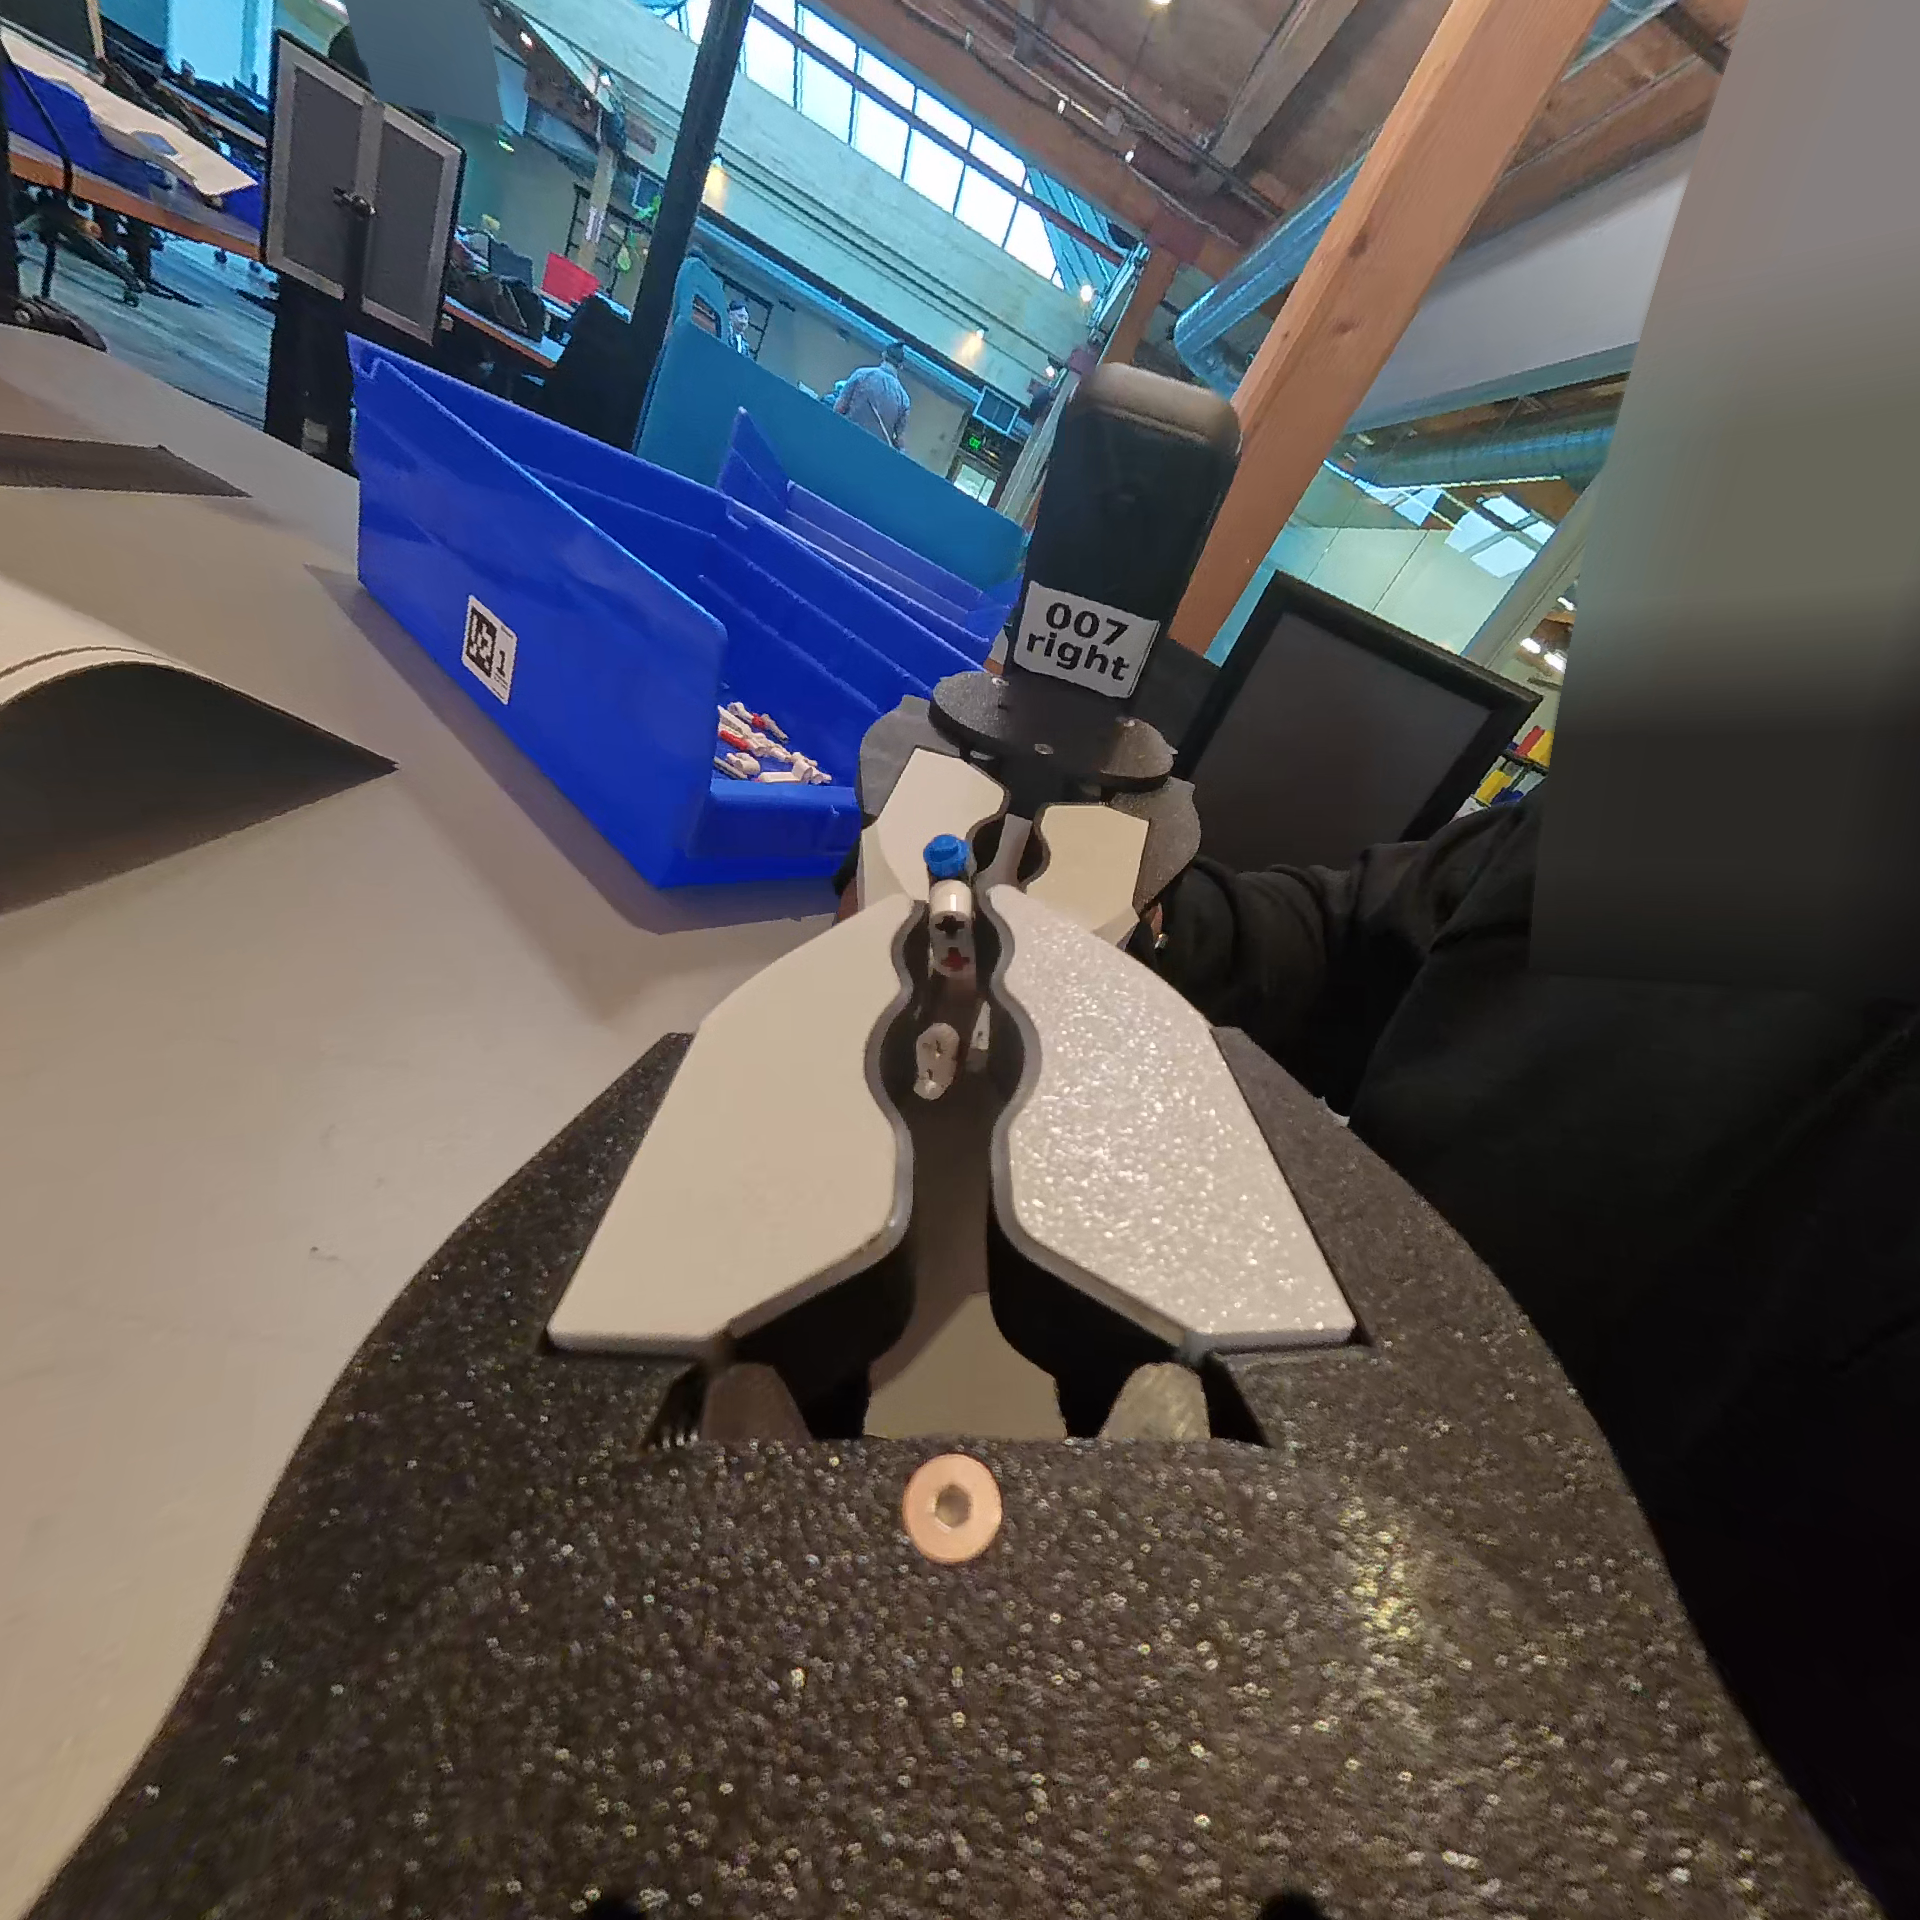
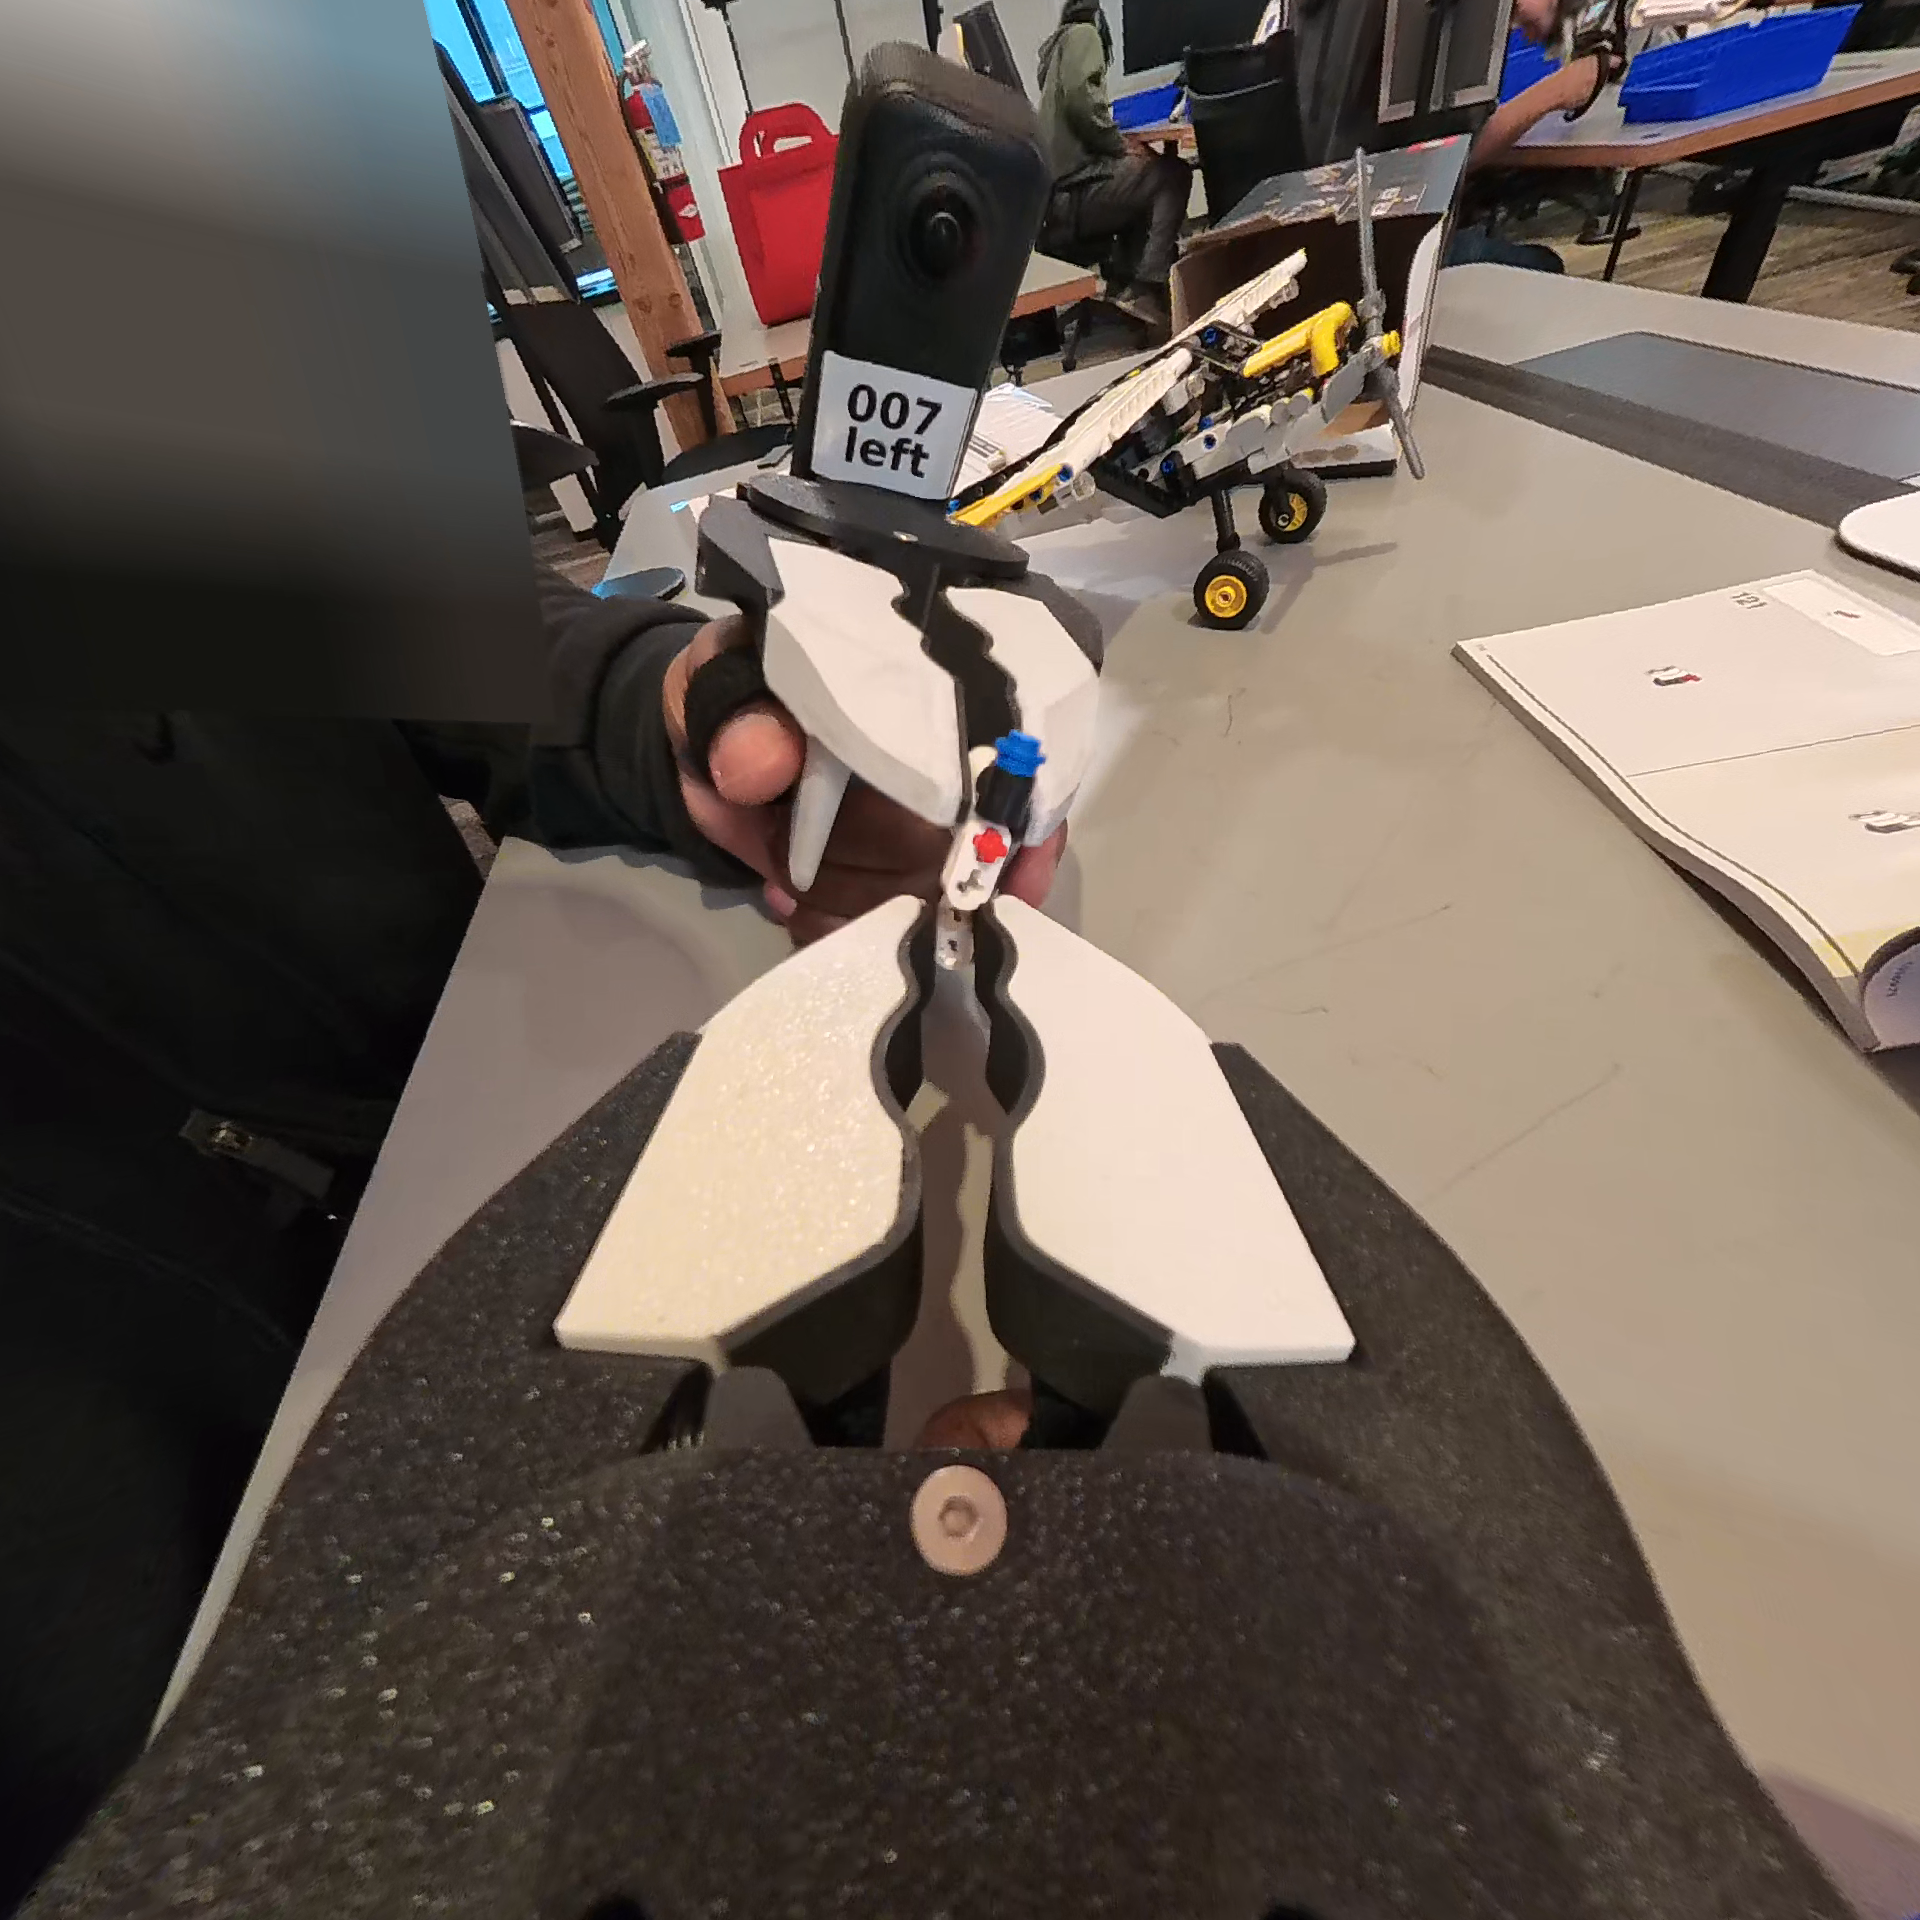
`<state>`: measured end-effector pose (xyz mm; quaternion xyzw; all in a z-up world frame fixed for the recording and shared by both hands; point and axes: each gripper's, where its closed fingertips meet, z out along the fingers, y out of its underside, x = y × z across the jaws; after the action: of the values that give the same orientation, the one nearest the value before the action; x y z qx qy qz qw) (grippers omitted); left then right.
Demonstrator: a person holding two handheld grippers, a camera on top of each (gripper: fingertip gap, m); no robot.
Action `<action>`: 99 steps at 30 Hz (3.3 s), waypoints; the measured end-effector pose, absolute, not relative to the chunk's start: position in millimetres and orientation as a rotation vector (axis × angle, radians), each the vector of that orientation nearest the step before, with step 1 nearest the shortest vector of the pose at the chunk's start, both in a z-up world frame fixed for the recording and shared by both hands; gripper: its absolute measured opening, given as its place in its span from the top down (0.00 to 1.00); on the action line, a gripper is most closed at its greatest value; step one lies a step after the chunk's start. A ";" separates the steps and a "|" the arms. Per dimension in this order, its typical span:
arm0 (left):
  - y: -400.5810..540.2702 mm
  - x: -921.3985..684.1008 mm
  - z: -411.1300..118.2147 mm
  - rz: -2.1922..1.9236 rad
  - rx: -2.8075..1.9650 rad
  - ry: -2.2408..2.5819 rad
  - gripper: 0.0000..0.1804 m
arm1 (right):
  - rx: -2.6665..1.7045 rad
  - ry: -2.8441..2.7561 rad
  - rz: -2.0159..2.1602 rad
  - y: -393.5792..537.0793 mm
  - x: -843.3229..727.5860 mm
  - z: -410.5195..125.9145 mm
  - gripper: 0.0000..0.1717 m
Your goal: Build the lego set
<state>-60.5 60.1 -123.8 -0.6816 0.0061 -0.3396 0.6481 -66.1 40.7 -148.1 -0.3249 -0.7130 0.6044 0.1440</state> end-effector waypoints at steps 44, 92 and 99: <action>39.8 -35.7 -124.1 -0.834 -1.553 0.307 0.96 | -0.869 -2.066 2.135 34.9 -42.3 -124.4 0.97; 60.8 -86.3 -110.2 -0.940 -1.264 -0.412 0.96 | -0.749 -1.656 1.168 53.3 -93.1 -119.0 0.86; 60.6 -92.1 -111.6 -0.939 -1.206 -0.500 0.96 | -0.747 -1.617 1.047 51.8 -100.5 -120.2 0.90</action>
<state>-92.1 60.6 -111.6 -0.5401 -0.2240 -0.4206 0.6937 -100.5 51.8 -120.2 -0.3103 -0.6721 0.4351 0.5124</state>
